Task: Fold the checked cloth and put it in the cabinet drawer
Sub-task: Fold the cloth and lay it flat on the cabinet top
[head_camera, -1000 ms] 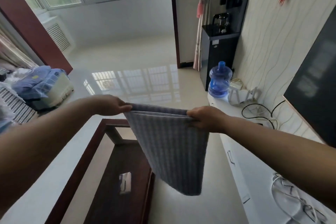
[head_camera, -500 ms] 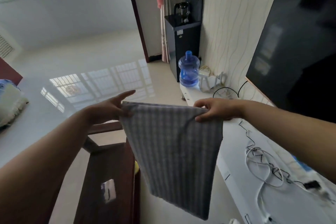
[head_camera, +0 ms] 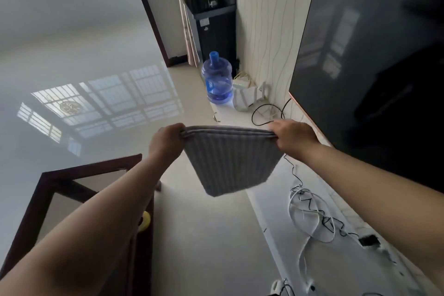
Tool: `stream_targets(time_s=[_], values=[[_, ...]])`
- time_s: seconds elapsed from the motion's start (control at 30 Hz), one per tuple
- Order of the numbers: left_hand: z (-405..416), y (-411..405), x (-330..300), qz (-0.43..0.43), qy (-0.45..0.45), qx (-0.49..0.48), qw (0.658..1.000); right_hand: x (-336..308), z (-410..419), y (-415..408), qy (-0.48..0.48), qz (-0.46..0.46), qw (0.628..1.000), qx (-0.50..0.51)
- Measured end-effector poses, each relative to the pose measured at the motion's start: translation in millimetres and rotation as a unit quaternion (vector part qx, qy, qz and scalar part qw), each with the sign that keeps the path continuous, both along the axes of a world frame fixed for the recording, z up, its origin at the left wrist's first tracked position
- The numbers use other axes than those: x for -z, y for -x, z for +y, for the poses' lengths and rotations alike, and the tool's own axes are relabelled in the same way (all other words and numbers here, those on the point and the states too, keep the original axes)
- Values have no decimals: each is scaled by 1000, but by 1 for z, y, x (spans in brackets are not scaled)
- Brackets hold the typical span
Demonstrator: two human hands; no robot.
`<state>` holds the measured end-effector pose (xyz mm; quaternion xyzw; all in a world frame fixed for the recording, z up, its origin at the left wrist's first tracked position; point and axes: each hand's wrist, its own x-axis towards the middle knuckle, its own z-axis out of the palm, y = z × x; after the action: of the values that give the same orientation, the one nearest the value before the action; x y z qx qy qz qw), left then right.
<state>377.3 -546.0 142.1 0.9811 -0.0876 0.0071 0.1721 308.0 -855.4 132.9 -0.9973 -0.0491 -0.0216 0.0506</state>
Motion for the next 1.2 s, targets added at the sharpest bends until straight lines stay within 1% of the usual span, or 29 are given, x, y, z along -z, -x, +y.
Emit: stream_targets(time_s=[0.03, 0.1, 0.17, 0.23, 0.3, 0.37, 0.43, 0.47, 0.57, 0.63, 0.7, 0.73, 0.77, 0.8, 0.83, 0.87, 0.9, 0.93, 0.97, 1.0, 1.03, 1.07, 1.1, 1.2], values=[[-11, 0, 11, -30, -14, 11, 999, 10, -14, 0, -1, -31, 999, -18], [-30, 6, 44, -83, -23, 50, 995, 33, -40, 2, 15, -51, 997, -52], [-46, 14, 91, -111, -19, 122, 986, 65, -61, 7, 31, -46, 996, -69], [-61, 20, 146, -121, -31, 180, 976, 110, -79, 16, 50, -28, 996, -62], [-77, 27, 208, -117, -57, 217, 967, 162, -90, 27, 86, 16, 995, -42], [-91, 39, 277, -89, -79, 255, 960, 218, -96, 40, 137, 120, 983, -19], [-103, 59, 348, -37, -101, 293, 950, 279, -99, 56, 183, 249, 951, 15], [-109, 71, 380, 14, -131, 318, 939, 310, -99, 65, 203, 290, 935, 23], [-116, 109, 461, 181, -227, 385, 876, 394, -92, 93, 230, 395, 889, 24], [-118, 122, 494, 221, -260, 430, 836, 429, -83, 101, 251, 473, 843, 41], [-116, 117, 513, 242, -258, 470, 809, 448, -71, 94, 276, 546, 787, 77], [-118, 110, 517, 235, -233, 483, 811, 450, -65, 85, 294, 586, 750, 86], [-122, 102, 520, 220, -187, 479, 829, 449, -59, 74, 307, 616, 721, 85], [-128, 93, 522, 194, -125, 447, 864, 446, -52, 61, 308, 624, 714, 76], [-138, 83, 522, 163, -51, 374, 911, 442, -42, 47, 292, 594, 746, 68], [-148, 72, 524, 143, 26, 262, 954, 443, -33, 34, 254, 526, 808, 69], [-157, 60, 528, 149, 91, 143, 974, 448, -26, 21, 198, 427, 879, 77], [-165, 48, 536, 171, 136, 61, 974, 455, -18, 11, 125, 315, 938, 76], [-172, 38, 546, 200, 147, 32, 968, 464, -10, 3, 35, 220, 973, 59], [-179, 33, 556, 222, 127, 51, 965, 474, -4, -2, -46, 147, 988, 22], [-186, 32, 562, 237, 95, 99, 962, 486, 1, -6, -92, 105, 990, -13], [-191, 33, 567, 241, 58, 149, 957, 498, 3, -9, -107, 89, 990, -31], [-195, 33, 571, 240, 31, 183, 953, 508, 0, -10, -105, 96, 990, -22], [-194, 31, 583, 191, -19, 235, 953, 544, -35, 3, -46, 193, 976, 91]])
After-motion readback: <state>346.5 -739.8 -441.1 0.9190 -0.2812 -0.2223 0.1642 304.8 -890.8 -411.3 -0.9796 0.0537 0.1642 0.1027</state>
